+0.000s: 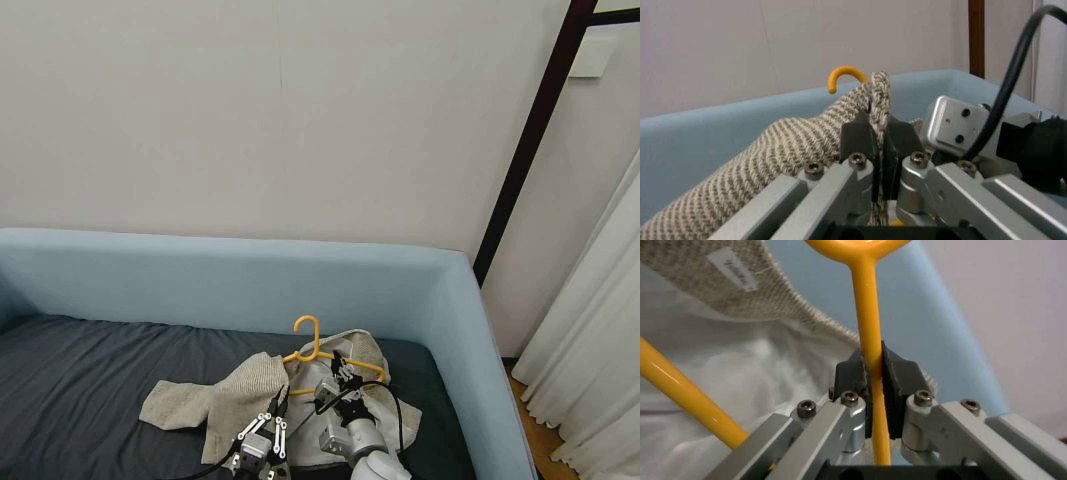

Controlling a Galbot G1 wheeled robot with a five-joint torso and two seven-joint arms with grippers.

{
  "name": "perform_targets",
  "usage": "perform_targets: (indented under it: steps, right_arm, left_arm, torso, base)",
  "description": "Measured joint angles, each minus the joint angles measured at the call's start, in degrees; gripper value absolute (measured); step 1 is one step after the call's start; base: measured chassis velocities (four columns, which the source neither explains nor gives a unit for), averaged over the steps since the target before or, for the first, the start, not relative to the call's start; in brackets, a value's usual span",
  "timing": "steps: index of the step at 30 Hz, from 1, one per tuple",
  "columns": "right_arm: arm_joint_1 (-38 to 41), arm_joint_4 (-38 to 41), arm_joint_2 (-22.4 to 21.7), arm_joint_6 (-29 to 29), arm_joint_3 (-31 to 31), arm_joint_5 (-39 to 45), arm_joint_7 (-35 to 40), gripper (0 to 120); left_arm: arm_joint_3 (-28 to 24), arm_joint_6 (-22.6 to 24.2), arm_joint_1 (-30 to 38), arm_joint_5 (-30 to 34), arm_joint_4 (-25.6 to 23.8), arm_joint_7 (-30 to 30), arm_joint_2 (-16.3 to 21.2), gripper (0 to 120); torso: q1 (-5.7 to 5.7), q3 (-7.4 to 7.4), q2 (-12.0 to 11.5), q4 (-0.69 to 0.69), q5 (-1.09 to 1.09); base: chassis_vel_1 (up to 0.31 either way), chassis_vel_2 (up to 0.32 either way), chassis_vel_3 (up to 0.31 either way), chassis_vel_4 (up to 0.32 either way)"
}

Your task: Pick up the clothes from the sofa and hang them on the clothes hanger.

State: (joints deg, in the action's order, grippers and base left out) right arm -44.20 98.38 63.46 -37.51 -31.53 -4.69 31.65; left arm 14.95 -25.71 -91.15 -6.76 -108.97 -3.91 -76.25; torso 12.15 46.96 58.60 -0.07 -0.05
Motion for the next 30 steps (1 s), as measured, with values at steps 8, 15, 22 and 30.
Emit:
perform_targets:
  steps: [8,15,22,30]
  right_arm:
    - [0.2,4.3,-0.3,-4.7,-1.1,12.5,2.9,4]
    - [0.7,4.7,-0.3,-4.7,-0.6,15.3,3.7,4]
    - [0.5,1.6,-1.1,-3.1,-0.5,6.0,1.6,4]
    - [-2.4,-0.8,-2.1,0.6,2.1,-5.0,-1.0,4]
  left_arm:
    - [0.0,0.0,0.2,-1.8,2.0,-0.3,-0.4,0]
    - [1.0,-0.3,0.8,-4.4,4.0,-1.5,-0.7,0]
    - [0.4,-2.1,0.9,-3.2,0.6,-0.7,-0.7,0]
    - [-0.2,-4.8,1.0,-5.1,-1.6,1.2,-0.4,0]
  torso:
    - [0.0,0.0,0.0,0.0,0.0]
    - [0.0,0.0,0.0,0.0,0.0]
    - [0.0,0.0,0.0,0.0,0.0]
    - [0.0,0.0,0.0,-0.02,0.0]
  base:
    - [0.0,0.0,0.0,0.0]
    - [0.0,0.0,0.0,0.0]
    - [0.0,0.0,0.0,0.0]
    - [0.0,0.0,0.0,0.0]
